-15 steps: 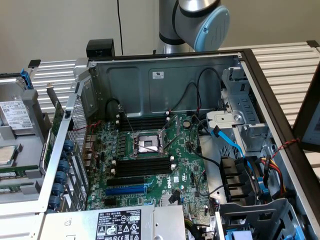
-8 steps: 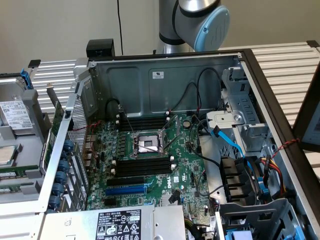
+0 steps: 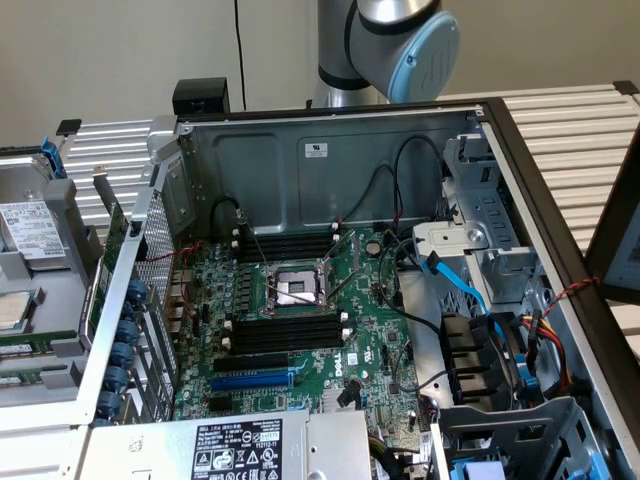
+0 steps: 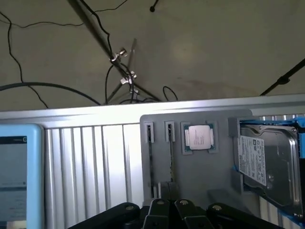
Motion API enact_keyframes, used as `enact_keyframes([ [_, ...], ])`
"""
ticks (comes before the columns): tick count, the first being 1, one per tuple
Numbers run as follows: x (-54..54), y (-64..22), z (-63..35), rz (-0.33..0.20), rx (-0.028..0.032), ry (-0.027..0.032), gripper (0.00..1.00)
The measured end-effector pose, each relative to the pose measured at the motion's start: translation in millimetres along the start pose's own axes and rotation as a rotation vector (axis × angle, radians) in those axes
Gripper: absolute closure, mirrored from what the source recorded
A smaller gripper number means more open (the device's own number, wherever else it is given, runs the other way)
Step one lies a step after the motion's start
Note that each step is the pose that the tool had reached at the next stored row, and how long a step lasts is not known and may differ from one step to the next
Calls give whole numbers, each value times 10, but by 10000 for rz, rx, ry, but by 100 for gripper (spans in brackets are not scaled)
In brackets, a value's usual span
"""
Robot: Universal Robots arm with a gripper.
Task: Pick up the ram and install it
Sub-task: 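Pick up the ram and move it above insertion slot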
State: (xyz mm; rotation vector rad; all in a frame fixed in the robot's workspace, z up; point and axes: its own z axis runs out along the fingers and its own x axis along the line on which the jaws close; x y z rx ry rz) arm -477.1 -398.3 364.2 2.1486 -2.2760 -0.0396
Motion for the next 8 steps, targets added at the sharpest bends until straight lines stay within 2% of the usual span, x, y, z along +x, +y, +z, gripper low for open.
enact_keyframes([
  [5, 0, 0, 0, -585, 205, 67, 90],
  [6, 0, -1, 0, -705, 230, 76, 90],
  [8, 1, 0, 0, -928, 242, 81, 90],
])
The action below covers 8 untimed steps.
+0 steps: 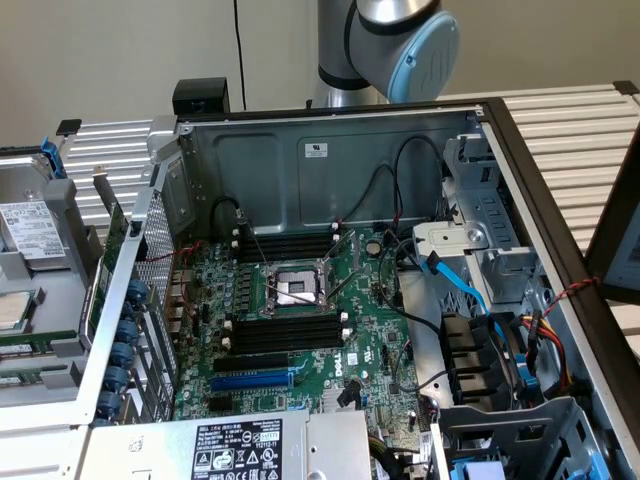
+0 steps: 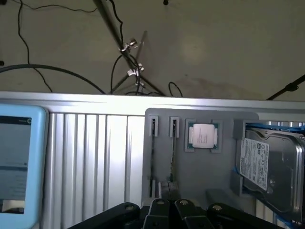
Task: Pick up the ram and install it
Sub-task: 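Pick up the ram and move it above insertion slot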
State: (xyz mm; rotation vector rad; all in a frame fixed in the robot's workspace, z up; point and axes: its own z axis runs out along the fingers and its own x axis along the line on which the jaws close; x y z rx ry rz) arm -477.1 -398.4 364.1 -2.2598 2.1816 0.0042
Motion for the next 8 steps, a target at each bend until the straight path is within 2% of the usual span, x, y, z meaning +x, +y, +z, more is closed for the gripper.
enact_keyframes([
  [2, 0, 1, 0, -151, 4, 0, 90],
  [8, 3, 1, 9, -160, 11, 1, 90],
])
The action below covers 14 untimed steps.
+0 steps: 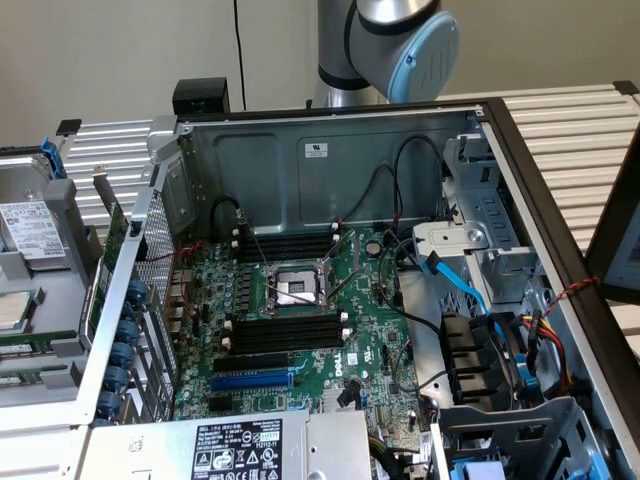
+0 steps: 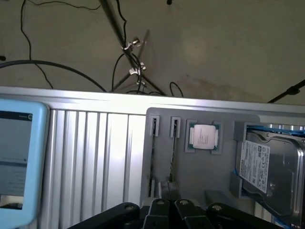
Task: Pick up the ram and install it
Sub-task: 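Pick up the ram and move it above insertion slot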
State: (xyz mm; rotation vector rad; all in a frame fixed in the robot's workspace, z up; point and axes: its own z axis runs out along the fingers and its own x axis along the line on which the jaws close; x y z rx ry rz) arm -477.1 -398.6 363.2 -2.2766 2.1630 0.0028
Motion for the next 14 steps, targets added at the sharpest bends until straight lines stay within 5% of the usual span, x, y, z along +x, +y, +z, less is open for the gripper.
enact_keyframes([
  [9, 4, 0, 92, -3, 3, 0, 58],
  [14, 13, 1, 183, -3, 3, 0, 58],
])
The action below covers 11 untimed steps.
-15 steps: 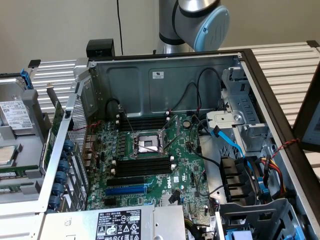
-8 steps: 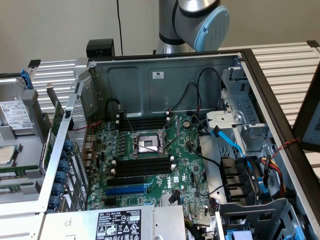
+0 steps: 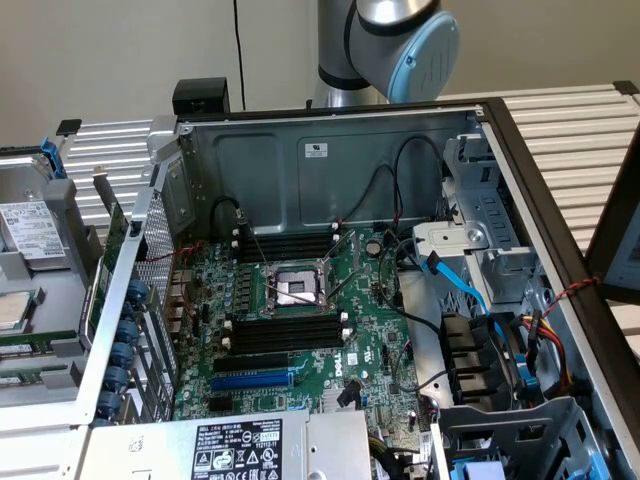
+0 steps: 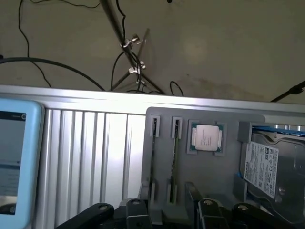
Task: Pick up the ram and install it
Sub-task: 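Pick up the ram and move it above insertion slot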
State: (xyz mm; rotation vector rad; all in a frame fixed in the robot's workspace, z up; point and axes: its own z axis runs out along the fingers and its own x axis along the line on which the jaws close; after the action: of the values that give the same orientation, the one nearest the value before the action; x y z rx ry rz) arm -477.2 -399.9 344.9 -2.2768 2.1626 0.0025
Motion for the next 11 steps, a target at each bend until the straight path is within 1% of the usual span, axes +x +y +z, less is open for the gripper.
enact_keyframes([
  [3, 11, -10, 53, -2, -1, 1, 58],
  [8, 20, -101, 144, 0, -1, 1, 58],
  [11, 21, -125, 200, 1, 3, -1, 58],
])
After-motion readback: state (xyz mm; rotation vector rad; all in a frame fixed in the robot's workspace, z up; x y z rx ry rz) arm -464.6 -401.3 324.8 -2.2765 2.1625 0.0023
